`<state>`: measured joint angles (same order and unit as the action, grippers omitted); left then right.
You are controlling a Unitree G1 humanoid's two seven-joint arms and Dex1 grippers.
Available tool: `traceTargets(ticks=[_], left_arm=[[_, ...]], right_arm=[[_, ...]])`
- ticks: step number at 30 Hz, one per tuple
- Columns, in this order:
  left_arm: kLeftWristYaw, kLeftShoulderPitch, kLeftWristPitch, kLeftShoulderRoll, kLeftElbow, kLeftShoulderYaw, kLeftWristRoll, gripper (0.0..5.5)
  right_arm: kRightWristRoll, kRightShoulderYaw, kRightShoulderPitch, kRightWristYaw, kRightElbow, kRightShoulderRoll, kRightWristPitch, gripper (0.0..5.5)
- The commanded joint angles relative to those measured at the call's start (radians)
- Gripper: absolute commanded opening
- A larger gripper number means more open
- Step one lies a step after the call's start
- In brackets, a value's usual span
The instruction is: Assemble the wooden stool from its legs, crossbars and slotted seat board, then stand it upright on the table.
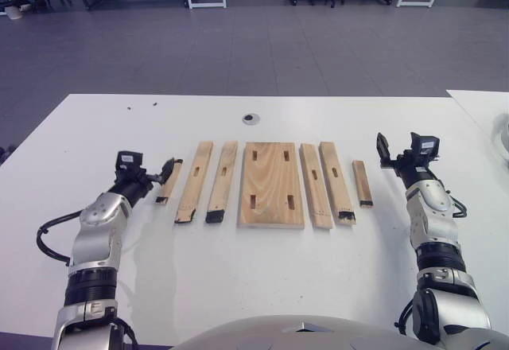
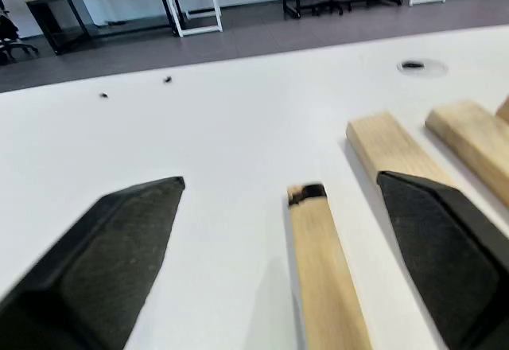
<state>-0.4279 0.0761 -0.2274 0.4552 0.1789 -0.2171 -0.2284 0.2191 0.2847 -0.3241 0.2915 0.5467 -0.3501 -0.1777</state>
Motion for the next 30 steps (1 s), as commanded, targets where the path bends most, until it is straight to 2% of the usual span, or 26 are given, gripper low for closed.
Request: traceTargets(ticks=[1,5,18,19,21,23,24,26,28,30], left_arm=[[-0.014,-0.024,-0.056,0.011,0.032,0.027,0.019,4.29],[-0.024,-0.039,-0.088,0.005,0.027,0.038,0.009,3.74],[-0.016,-0.068,-0.101,0.011,0.098,0.067,0.050,1.35],[-0.003,-0.074,-0.091,0.010,0.109,0.056,0.051,1.30],[0.036,-0.049,0.054,0.003,0.100,0.002,0.049,1.30],[0.034,0.051,0.175,-0.025,-0.001,-0.043,-0.013,1.30],[0.013,0.114,0.209,-0.041,-0.046,-0.024,-0.029,1.30],[-0.058,0.240,0.268,-0.096,-0.102,0.105,-0.006,1.30],[-0.120,0.323,0.339,-0.145,-0.118,0.244,0.057,1.29],[-0.143,0.378,0.378,-0.184,-0.124,0.334,0.104,1.29]], right_arm=[[-0.025,-0.013,-0.009,-0.003,0.009,-0.018,0.015,4.32],[-0.035,-0.017,-0.012,0.000,0.017,-0.020,0.014,4.32],[-0.001,-0.025,0.003,0.022,-0.041,0.003,0.070,4.32],[0.009,-0.028,0.003,0.037,-0.054,0.007,0.078,4.32],[0.067,-0.020,0.010,0.081,-0.115,0.023,0.124,4.32],[0.231,-0.016,0.015,0.154,-0.270,0.058,0.262,4.32],[0.338,-0.022,0.007,0.177,-0.362,0.084,0.356,4.32],[0.553,-0.047,-0.045,0.174,-0.514,0.160,0.540,4.32],[0.690,-0.062,-0.104,0.135,-0.577,0.229,0.651,4.32],[0.790,-0.069,-0.151,0.092,-0.601,0.293,0.718,4.32]])
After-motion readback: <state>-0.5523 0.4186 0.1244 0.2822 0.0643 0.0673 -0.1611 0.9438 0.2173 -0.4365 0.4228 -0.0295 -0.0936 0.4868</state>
